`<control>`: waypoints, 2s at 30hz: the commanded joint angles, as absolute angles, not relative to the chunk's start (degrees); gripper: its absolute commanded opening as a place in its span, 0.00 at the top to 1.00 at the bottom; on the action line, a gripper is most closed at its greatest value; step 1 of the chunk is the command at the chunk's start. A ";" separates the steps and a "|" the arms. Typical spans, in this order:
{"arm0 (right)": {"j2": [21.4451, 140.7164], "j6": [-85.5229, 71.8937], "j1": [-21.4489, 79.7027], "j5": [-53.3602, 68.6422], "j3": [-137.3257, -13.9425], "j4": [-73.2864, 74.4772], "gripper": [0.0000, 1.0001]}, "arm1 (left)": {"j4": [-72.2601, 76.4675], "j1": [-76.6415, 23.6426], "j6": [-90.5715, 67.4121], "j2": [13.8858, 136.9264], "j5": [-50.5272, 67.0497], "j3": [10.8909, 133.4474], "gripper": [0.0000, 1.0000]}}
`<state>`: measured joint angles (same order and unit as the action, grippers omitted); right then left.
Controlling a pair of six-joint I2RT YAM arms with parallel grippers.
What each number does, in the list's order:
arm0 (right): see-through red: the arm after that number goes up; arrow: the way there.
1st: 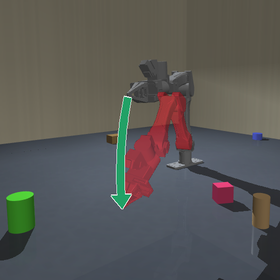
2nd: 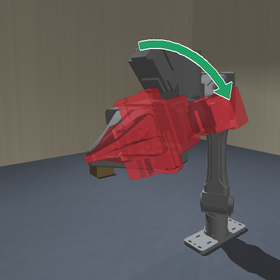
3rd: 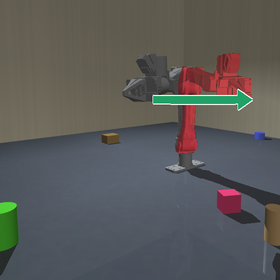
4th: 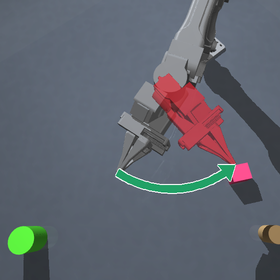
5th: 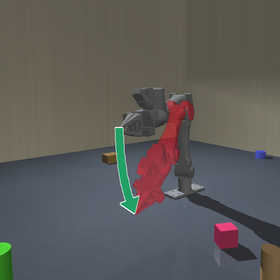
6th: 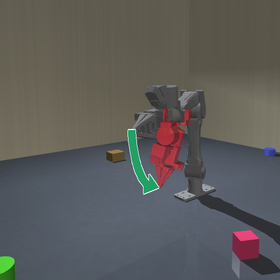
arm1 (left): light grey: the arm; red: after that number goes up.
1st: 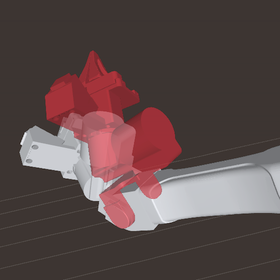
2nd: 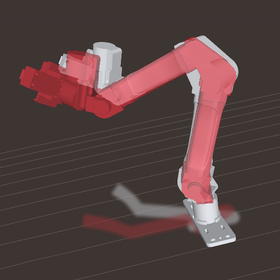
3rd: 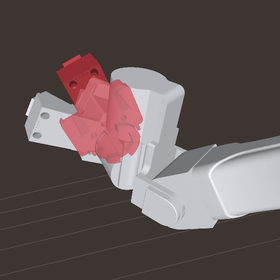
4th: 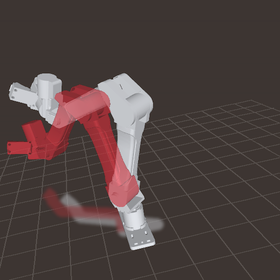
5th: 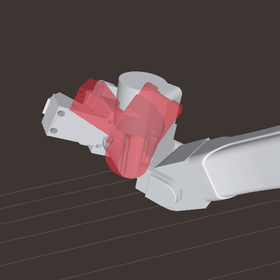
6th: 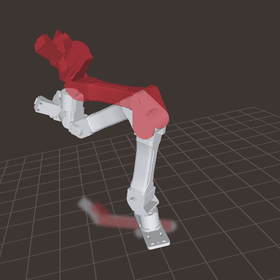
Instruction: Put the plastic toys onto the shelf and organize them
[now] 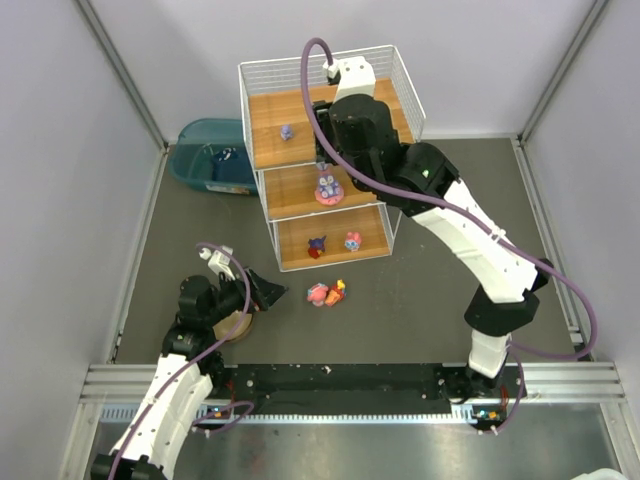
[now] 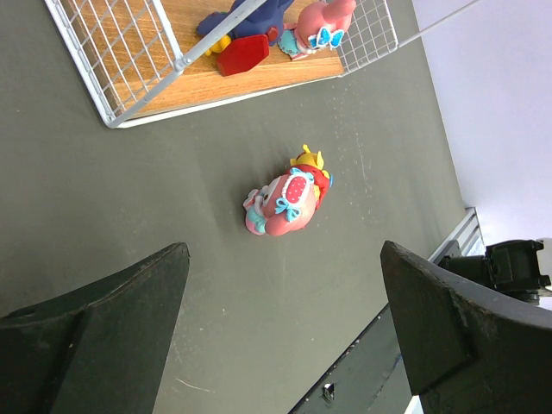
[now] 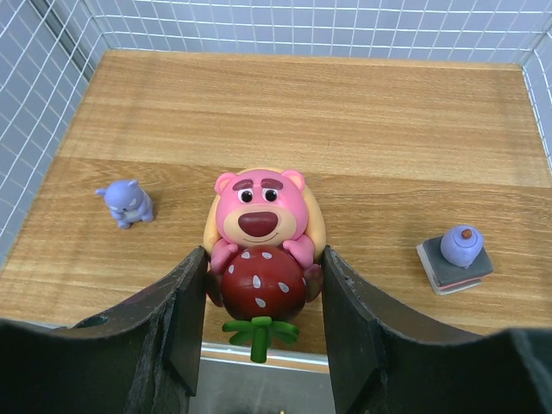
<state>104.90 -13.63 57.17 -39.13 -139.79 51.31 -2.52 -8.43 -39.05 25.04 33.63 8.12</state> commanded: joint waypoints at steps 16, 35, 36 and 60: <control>103.54 -15.38 55.46 -38.23 -137.20 51.15 0.54 | -3.08 -8.61 -39.11 26.01 33.40 7.03 0.01; 103.18 -15.38 55.20 -37.62 -136.41 50.63 0.42 | -2.73 -8.53 -39.11 26.10 33.40 7.21 0.01; 103.18 -15.47 55.20 -37.53 -136.41 50.63 0.41 | -2.81 -8.53 -39.11 26.10 33.40 7.21 0.01; 93.44 -16.61 55.81 -32.61 -130.35 42.45 0.12 | -2.90 -8.53 -39.64 25.93 32.96 7.64 0.01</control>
<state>99.37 -16.08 55.70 -34.24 -131.20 46.92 -2.11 -8.40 -39.13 25.41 33.58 8.12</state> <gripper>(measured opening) 0.871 0.989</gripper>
